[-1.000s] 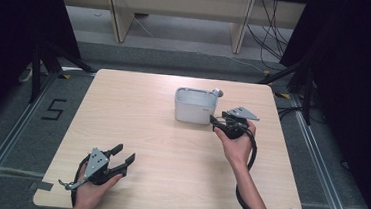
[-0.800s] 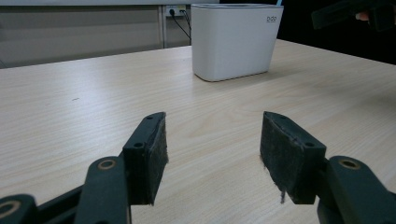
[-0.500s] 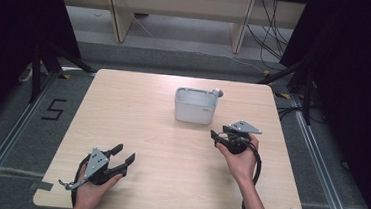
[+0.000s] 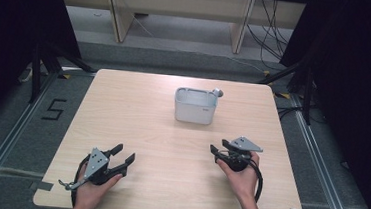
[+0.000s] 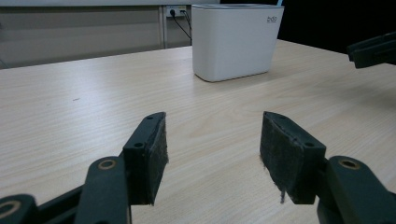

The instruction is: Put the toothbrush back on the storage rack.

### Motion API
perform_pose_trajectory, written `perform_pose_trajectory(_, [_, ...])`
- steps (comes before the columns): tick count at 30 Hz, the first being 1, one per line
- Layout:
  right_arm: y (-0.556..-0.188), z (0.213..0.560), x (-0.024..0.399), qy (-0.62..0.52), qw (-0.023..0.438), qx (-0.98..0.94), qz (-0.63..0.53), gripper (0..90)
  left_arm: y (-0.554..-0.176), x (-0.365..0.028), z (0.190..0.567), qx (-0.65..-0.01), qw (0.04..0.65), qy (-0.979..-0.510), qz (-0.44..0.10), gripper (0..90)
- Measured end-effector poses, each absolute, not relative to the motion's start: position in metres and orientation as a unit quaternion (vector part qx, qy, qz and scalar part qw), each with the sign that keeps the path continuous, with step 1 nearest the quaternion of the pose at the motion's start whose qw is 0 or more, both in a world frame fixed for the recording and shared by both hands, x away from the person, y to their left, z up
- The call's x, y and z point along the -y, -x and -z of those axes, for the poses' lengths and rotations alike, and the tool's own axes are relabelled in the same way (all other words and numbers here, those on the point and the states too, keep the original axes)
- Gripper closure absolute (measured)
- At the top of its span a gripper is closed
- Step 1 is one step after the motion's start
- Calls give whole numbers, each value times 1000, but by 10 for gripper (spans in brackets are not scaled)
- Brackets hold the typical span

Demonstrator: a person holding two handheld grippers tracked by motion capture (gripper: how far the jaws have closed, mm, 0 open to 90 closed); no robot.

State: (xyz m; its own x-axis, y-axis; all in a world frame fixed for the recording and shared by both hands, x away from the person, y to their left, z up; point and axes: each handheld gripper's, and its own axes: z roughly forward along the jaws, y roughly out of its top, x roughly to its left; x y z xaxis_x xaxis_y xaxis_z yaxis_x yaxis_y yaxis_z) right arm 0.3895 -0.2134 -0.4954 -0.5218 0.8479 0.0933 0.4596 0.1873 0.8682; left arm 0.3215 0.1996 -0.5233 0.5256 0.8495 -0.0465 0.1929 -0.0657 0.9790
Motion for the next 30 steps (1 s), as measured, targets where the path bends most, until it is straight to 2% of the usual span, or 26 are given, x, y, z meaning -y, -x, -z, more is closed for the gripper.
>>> perform_pose_trajectory(4, [-382, 501, 217, -432, 220, -743, -462, 461, -321, -200, 523, -390, 562, -668, -293, 409])
perform_pose_trajectory(5, [-379, 503, 216, -442, 206, -738, -466, 462, -321, -200, 523, -390, 562, -667, -294, 409])
perform_pose_trajectory(12, [-367, 513, 219, -453, 208, -717, -487, 474, -322, -200, 523, -392, 563, -667, -291, 407])
perform_pose_trajectory(13, [-367, 514, 223, -441, 228, -721, -484, 475, -322, -200, 523, -391, 564, -667, -291, 407])
perform_pose_trajectory(14, [-364, 515, 218, -459, 208, -713, -489, 475, -322, -200, 523, -391, 564, -667, -291, 407])
perform_pose_trajectory(18, [-364, 513, 222, -436, 228, -720, -490, 477, -323, -200, 524, -386, 572, -662, -291, 405])
perform_pose_trajectory(20, [-364, 513, 222, -438, 218, -717, -496, 477, -321, -200, 523, -388, 564, -668, -293, 405])
perform_pose_trajectory(26, [-363, 514, 224, -437, 232, -719, -488, 477, -321, -199, 523, -389, 561, -669, -294, 405])
perform_pose_trajectory(28, [-362, 515, 222, -446, 217, -715, -494, 478, -321, -199, 523, -390, 561, -669, -294, 404])
perform_pose_trajectory(30, [-363, 515, 223, -437, 229, -716, -494, 478, -322, -199, 523, -389, 561, -669, -293, 405])
